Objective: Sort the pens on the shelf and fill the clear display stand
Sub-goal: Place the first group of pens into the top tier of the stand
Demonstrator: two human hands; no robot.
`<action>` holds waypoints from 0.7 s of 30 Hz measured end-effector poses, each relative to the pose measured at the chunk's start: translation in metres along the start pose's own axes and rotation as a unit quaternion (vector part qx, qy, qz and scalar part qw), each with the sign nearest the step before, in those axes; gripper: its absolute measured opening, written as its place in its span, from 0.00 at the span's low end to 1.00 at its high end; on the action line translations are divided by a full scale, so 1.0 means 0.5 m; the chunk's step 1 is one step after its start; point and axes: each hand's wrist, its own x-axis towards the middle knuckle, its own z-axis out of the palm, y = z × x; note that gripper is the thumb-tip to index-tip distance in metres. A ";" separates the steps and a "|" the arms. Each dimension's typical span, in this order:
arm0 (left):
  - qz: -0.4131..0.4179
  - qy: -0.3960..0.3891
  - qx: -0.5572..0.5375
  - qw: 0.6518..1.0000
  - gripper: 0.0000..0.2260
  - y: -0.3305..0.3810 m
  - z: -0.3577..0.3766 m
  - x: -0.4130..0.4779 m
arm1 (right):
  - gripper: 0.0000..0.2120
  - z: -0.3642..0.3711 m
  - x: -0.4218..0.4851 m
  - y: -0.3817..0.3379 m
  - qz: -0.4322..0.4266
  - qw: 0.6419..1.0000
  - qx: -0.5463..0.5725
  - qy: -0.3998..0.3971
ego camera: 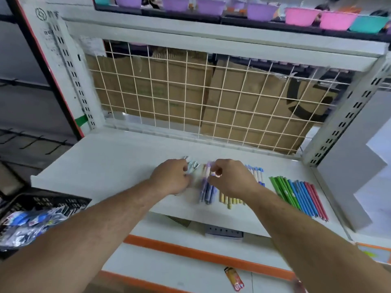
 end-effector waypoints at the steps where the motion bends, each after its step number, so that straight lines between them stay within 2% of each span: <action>1: -0.004 -0.001 0.000 1.000 0.10 -0.014 0.004 0.011 | 0.09 0.004 0.010 -0.005 0.000 1.000 -0.003 -0.001; 16: -0.098 -0.049 0.024 0.994 0.09 -0.040 0.035 0.100 | 0.12 0.037 0.128 -0.007 0.015 0.999 0.002 -0.052; 21: -0.112 -0.085 0.018 0.990 0.01 -0.033 0.021 0.108 | 0.10 0.034 0.145 0.000 0.013 0.998 0.015 -0.052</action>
